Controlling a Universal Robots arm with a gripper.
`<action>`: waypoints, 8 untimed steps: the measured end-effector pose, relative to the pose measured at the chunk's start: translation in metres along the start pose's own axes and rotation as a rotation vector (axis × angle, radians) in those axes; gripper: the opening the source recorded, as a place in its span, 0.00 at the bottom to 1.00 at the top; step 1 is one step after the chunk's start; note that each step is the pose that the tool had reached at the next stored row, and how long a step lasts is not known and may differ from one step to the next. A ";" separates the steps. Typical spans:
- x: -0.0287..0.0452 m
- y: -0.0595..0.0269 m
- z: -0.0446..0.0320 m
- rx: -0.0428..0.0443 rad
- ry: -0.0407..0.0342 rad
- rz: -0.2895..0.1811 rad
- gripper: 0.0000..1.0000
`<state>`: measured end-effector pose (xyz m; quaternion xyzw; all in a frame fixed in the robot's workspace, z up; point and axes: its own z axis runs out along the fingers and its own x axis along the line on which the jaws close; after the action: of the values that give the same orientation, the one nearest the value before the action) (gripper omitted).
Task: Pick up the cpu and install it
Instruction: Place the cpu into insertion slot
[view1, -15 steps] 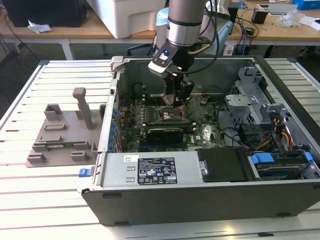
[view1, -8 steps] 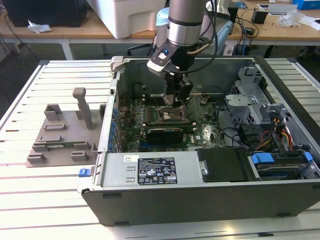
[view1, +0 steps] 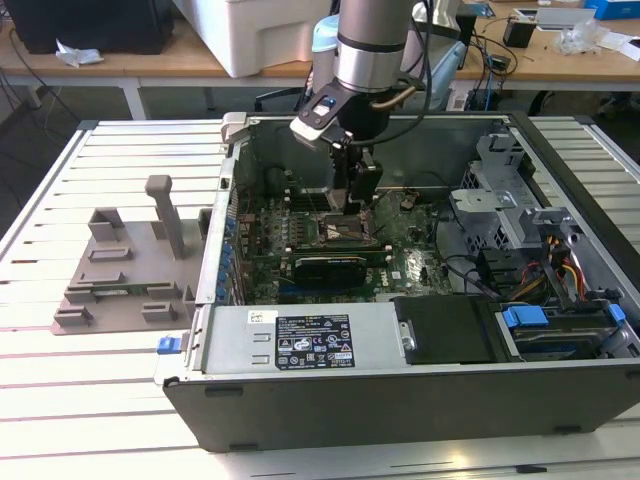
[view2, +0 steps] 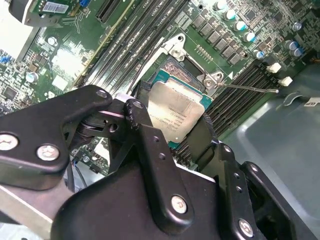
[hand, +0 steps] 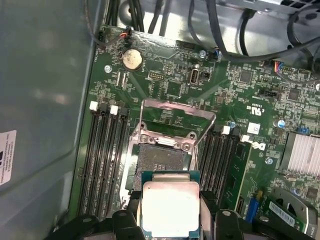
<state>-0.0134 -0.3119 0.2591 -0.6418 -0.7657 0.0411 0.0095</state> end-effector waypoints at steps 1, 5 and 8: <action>0.0000 0.0001 0.0000 0.0005 0.0002 0.012 0.54; 0.0000 0.0002 0.0000 0.0023 0.0010 0.049 0.54; 0.0000 0.0003 0.0000 0.0037 0.0028 0.080 0.54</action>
<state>-0.0130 -0.3119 0.2591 -0.6717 -0.7395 0.0420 0.0101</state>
